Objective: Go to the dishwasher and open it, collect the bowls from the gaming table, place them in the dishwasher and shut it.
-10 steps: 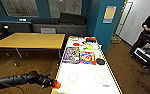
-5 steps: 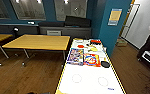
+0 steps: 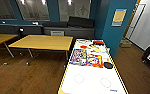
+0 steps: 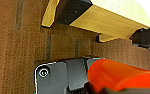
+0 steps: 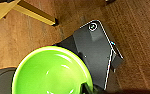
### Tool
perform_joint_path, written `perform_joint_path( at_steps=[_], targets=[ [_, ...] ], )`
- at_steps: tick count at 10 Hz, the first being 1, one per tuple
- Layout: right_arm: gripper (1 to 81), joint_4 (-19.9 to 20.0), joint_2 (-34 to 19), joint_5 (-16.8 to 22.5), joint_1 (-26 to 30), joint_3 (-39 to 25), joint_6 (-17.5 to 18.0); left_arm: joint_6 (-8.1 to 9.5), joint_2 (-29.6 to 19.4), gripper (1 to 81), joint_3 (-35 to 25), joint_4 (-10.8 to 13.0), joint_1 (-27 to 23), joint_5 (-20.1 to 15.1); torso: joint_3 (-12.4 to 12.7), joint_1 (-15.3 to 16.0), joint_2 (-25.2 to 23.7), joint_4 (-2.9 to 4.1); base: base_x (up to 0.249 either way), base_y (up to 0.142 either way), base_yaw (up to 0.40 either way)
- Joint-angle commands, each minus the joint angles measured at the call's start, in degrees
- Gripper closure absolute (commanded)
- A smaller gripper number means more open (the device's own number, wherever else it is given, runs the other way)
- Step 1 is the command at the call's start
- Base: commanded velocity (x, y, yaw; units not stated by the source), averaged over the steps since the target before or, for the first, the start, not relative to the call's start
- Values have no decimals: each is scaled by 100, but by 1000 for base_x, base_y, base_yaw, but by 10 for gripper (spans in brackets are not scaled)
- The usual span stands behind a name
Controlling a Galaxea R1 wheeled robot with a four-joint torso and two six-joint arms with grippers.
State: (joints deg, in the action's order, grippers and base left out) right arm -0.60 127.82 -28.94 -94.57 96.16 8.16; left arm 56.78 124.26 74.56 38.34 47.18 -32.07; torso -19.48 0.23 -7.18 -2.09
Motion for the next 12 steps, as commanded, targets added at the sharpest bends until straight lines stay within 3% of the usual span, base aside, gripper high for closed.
perform_joint_path(
  at_steps=[1, 4, 7, 9, 10, 11, 12],
  targets=[
    [811, -248, -88, 266, 83, 209, -16, -27, 170, 811, 375, 903, 567, 499, 0, 0, 0, 0, 0, 0, 0],
    [811, -301, 62, 433, 74, 420, -16, -18, 346, 811, 1298, 877, 1386, 1546, 4, -2, -2, 0, 0, 0, 0],
    [811, -345, 89, 477, 74, 359, -33, 26, 566, 811, 1949, 851, 1895, 2530, 6, -7, -4, 0, 0, 0, 0],
    [811, -345, 159, 494, 74, 411, -16, 35, 872, 811, 2255, 842, 2072, 2332, 6, -7, -4, 0, 0, 0, 0],
    [811, -336, 168, 495, 83, 420, -7, 35, 1056, 811, 2369, 764, 2160, 1973, 9, -9, -4, 0, 0, 0, 0],
    [811, -327, 194, 565, 92, 446, 2, -71, 1251, 811, 2555, 332, 2318, 1652, 9, -9, -6, 0, 0, 0, 0],
    [811, -327, 246, 600, 92, 525, 11, -592, 1416, 811, 2825, -130, 2467, 1634, 9, -11, -9, 0, 0, 0, 0]
  ],
)
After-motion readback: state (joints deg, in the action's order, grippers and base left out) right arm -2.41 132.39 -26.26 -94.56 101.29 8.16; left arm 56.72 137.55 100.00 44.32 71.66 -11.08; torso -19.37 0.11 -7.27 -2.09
